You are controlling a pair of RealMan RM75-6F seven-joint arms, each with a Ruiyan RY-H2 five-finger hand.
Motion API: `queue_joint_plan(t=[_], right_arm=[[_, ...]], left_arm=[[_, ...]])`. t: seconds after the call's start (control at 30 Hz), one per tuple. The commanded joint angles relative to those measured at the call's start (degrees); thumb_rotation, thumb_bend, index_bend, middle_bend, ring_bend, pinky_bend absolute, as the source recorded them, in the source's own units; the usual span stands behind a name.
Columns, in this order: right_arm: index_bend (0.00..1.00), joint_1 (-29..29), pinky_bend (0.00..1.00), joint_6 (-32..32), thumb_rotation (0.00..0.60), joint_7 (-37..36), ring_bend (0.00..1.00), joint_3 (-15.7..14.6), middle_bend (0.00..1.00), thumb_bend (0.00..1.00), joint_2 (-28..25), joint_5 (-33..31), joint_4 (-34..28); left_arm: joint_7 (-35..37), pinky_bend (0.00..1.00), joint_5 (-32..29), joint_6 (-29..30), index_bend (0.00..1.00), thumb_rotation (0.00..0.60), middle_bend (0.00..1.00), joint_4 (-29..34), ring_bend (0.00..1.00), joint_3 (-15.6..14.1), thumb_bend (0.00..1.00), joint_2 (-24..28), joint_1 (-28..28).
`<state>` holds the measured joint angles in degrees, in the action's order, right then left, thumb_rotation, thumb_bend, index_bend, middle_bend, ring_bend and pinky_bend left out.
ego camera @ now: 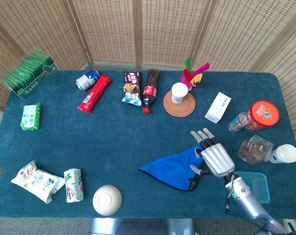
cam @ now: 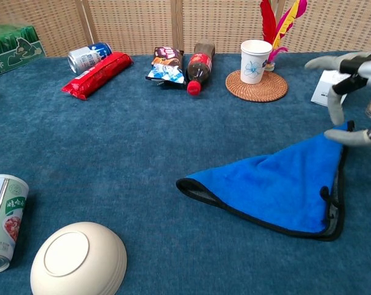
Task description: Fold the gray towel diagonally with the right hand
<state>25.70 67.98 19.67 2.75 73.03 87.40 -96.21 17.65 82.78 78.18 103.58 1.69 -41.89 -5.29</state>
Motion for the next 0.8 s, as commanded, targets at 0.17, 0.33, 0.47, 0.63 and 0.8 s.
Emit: queue_joint_plan(t=[0.17, 0.33, 0.47, 0.63, 0.8], right_arm=[[0.26, -1.9, 0.00, 5.0, 0.318, -6.2, 0.00, 2.9, 0.00, 0.24, -0.9, -1.5, 3.6], [0.03, -3.4, 0.00, 8.7, 0.320, -11.8, 0.00, 3.9, 0.00, 0.18, -1.0, -1.0, 7.0], [0.00, -5.4, 0.00, 11.8, 0.319, -16.9, 0.00, 4.2, 0.00, 0.11, -1.2, -1.3, 9.8], [0.00, -7.7, 0.00, 15.3, 0.320, -20.2, 0.00, 4.3, 0.00, 0.08, -1.3, -1.1, 12.6], [0.02, -10.3, 0.00, 18.9, 0.320, -24.9, 0.00, 4.4, 0.00, 0.06, -1.7, -1.2, 15.2]], left_arm=[[1.9, 0.00, 0.9, 0.3, 0.18, 0.600, 0.00, -0.6, 0.00, -0.2, 0.24, 0.3, 0.1], [3.4, 0.00, 1.3, 0.7, 0.18, 0.600, 0.00, -1.2, 0.00, -0.2, 0.24, 0.5, 0.3], [4.6, 0.00, 1.4, 1.3, 0.17, 0.600, 0.00, -1.8, 0.00, -0.2, 0.24, 0.5, 0.6], [5.6, 0.00, 1.9, 1.7, 0.17, 0.600, 0.00, -2.3, 0.00, -0.3, 0.24, 0.6, 0.8], [6.7, 0.00, 2.7, 2.5, 0.17, 0.600, 0.00, -2.9, 0.00, -0.7, 0.24, 0.8, 1.4]])
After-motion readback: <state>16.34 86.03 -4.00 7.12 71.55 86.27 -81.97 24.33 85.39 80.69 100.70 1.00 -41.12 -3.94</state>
